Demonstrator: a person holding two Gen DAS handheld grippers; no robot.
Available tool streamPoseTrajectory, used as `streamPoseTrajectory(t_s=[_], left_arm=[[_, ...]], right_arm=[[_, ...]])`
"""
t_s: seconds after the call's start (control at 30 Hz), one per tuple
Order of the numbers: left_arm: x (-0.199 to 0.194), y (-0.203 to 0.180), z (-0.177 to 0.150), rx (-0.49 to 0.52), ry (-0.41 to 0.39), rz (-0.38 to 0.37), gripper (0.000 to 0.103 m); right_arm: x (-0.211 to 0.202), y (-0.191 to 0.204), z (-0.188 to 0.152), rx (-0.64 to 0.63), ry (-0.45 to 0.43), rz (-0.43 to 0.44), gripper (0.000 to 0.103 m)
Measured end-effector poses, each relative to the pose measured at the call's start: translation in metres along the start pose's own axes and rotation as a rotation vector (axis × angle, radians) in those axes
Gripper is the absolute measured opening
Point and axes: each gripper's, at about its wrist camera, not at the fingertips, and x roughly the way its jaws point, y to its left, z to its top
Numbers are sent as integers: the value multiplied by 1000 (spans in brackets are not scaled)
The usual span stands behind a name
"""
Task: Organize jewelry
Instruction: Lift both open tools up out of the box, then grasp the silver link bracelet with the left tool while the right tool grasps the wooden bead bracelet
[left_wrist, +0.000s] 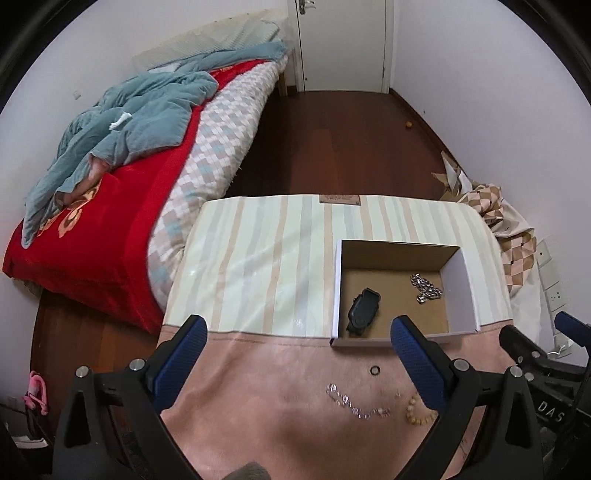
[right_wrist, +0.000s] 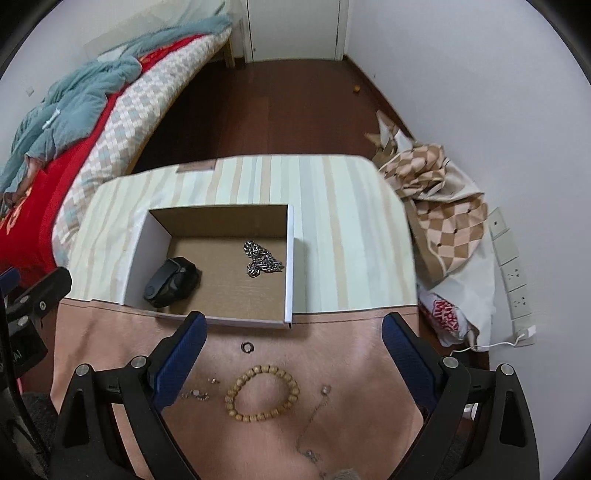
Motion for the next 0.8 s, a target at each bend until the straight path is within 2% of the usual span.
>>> streamPoseTrajectory(t_s=[0.23,0.47,0.67,0.8], left_arm=[[-37,6,-18,0,-40,-13,102],[-57,10,-28,-9,-56,-25,102],[-52,18,-46,-37,-43,-15,102],[-18,22,-68,-42,24,19,102]], right_arm=[[-53,4,-19,-10,-93,-12,97],[-88,11,-31,-24,-148,8,97],[-86,7,-50,5,-134,47,97],[-54,-8,-70,54,-77,50,97]])
